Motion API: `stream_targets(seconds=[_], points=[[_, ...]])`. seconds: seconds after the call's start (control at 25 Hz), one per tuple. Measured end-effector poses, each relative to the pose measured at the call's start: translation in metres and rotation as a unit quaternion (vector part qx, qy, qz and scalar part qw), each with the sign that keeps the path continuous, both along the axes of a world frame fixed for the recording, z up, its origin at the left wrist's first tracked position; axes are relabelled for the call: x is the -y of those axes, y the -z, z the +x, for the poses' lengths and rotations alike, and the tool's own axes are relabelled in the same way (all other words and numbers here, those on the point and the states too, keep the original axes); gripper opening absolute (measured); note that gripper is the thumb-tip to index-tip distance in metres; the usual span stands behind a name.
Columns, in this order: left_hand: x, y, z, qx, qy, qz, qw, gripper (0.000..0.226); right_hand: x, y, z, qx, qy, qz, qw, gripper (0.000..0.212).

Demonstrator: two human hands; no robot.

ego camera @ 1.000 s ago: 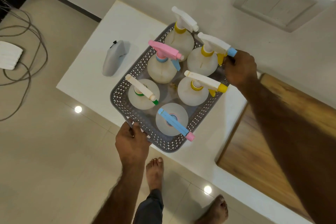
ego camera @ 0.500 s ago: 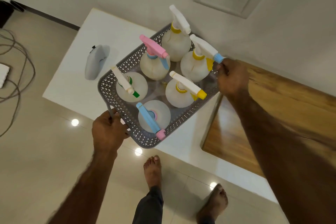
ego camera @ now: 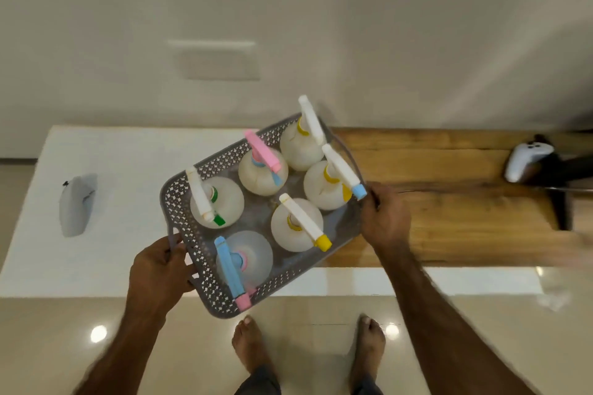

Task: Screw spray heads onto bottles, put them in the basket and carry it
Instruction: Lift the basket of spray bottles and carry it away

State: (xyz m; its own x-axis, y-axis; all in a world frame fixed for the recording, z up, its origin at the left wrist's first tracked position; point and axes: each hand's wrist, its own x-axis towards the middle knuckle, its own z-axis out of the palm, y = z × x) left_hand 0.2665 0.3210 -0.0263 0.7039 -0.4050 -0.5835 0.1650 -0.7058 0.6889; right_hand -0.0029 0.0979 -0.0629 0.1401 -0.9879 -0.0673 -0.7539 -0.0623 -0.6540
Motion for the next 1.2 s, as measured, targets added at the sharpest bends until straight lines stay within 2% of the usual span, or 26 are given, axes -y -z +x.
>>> stream_targets(seconds=[0.24,0.48,0.6,0.92,1.12,1.2], points=[[0.059,-0.025,-0.083,-0.004,0.160,0.021,0.987,0.026,-0.041,-0.019,-0.133,0.004,0.190,0.027,0.981,0.021],[0.116,-0.032,-0.207,0.036,0.353,0.025,0.935,0.025,-0.107,-0.017,-0.279,0.030,0.373,0.038,0.927,0.021],[0.131,-0.025,-0.276,0.026,0.412,0.027,0.910,0.023,-0.140,-0.014,-0.345,0.041,0.438,0.038,0.897,0.023],[0.133,0.000,-0.483,0.003,0.511,0.038,0.859,0.026,-0.219,-0.006,-0.534,0.028,0.538,0.055,0.841,0.022],[0.129,0.023,-0.586,0.007,0.535,0.058,0.843,0.024,-0.227,0.007,-0.625,0.033,0.564,0.078,0.821,0.036],[0.132,0.039,-0.619,0.008,0.536,0.059,0.842,0.022,-0.219,0.017,-0.656,0.027,0.559,0.088,0.824,0.039]])
